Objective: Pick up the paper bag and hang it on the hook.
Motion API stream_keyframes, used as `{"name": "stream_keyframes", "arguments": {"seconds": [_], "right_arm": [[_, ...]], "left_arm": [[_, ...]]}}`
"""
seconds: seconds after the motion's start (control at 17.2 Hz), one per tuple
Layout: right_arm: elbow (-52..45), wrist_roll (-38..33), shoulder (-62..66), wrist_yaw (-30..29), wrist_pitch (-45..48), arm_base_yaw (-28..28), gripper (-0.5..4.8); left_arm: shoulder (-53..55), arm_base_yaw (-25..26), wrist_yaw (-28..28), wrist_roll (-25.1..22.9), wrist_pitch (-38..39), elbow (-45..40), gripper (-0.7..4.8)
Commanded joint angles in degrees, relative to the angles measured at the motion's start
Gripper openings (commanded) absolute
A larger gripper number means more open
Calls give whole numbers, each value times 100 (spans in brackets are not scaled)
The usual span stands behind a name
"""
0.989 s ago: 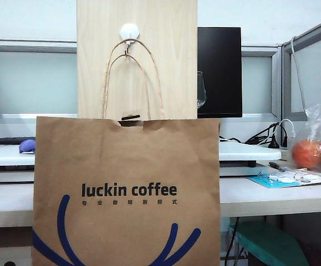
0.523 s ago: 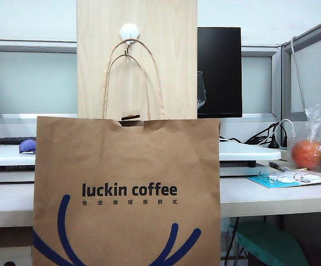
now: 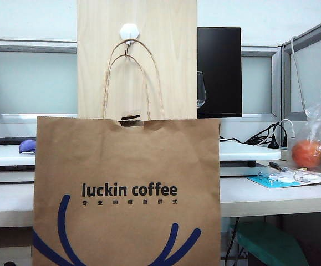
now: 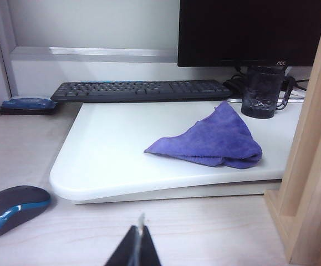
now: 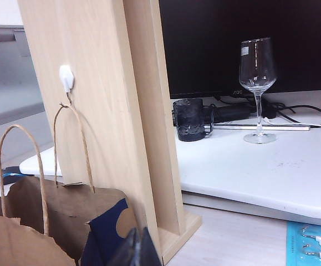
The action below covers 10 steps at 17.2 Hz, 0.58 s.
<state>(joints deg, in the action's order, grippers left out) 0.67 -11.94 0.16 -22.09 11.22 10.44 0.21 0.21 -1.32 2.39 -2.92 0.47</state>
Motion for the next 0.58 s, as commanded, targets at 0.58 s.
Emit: {"name": "stream_keyframes", "arguments": {"seconds": [0.58], "right_arm": [[-39,15,0,9,74,2,0]], "left_arm": [[0,-4,2,-28,-74,7,-4]]}}
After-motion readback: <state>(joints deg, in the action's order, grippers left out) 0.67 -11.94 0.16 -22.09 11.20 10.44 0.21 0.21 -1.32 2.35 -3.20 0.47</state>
